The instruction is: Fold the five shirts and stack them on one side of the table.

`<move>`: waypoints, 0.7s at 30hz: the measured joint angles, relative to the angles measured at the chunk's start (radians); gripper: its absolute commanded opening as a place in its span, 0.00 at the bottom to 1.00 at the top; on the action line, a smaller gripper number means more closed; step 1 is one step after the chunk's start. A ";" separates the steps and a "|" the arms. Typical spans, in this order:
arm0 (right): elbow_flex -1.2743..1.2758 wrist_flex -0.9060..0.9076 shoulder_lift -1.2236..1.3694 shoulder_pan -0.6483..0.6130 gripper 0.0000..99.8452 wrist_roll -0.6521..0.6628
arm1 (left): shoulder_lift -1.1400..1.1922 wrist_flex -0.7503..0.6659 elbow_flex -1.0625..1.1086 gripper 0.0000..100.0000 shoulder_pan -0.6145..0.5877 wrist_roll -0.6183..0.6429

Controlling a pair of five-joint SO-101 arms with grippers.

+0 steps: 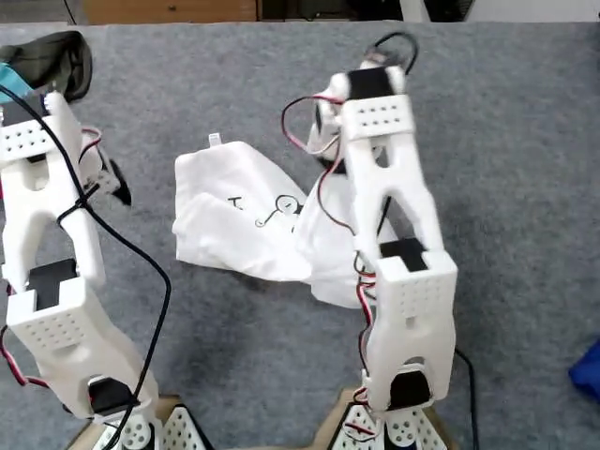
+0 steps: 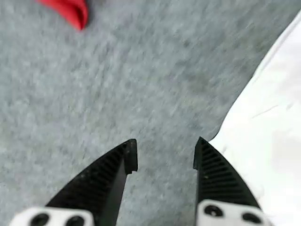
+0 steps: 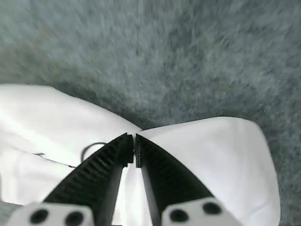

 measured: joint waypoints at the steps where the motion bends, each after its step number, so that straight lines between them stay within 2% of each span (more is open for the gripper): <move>1: -0.015 0.000 -0.005 0.008 0.01 0.000 | 0.000 -0.012 -0.015 0.21 0.014 0.011; 11: -0.037 0.000 -0.009 0.023 0.01 0.018 | 0.018 -0.213 -0.015 0.21 0.195 0.137; 21: -0.037 0.000 -0.009 0.023 0.01 0.018 | 0.199 -0.322 -0.014 0.21 0.198 0.163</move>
